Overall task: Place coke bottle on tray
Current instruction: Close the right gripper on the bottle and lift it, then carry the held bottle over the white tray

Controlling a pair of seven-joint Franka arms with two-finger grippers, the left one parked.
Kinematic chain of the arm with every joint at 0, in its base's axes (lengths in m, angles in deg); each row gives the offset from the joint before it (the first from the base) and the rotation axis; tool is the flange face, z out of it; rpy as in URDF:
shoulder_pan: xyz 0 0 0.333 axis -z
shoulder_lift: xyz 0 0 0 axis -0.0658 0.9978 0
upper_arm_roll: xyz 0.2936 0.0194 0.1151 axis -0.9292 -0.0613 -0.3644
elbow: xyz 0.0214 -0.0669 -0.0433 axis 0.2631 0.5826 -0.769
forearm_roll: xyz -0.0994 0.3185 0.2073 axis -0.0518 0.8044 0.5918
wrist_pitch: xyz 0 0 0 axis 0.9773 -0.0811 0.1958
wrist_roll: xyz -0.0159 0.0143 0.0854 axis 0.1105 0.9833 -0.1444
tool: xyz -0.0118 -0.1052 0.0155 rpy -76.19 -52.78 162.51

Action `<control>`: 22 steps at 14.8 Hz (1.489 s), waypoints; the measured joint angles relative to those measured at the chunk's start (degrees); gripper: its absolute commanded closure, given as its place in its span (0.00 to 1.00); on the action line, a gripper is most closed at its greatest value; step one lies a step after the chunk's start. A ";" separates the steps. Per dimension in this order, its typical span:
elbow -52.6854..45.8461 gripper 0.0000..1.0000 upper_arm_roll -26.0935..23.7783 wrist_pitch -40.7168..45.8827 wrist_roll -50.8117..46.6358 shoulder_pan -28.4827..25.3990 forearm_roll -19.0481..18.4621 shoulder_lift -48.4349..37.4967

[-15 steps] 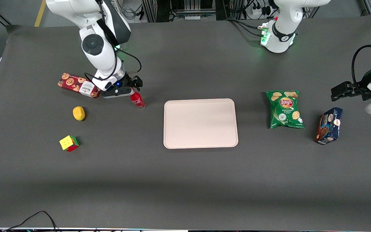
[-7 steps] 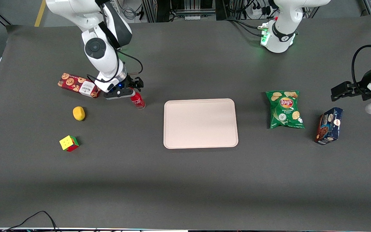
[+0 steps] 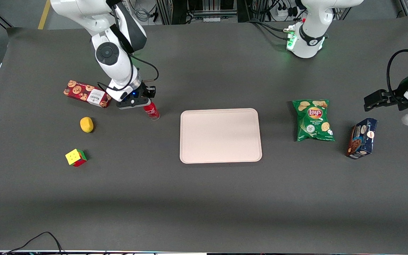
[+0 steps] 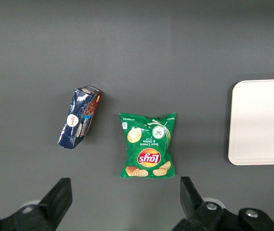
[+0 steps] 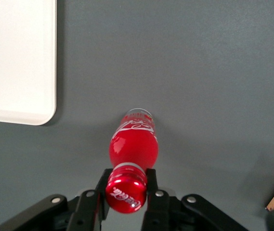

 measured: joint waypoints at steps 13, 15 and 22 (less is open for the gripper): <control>-7.98 1.00 0.44 11.88 -1.66 0.65 0.00 -4.65; -13.18 1.00 0.57 16.66 -1.66 1.36 0.00 -5.02; -32.86 1.00 1.32 29.68 -4.18 1.89 -0.20 -1.30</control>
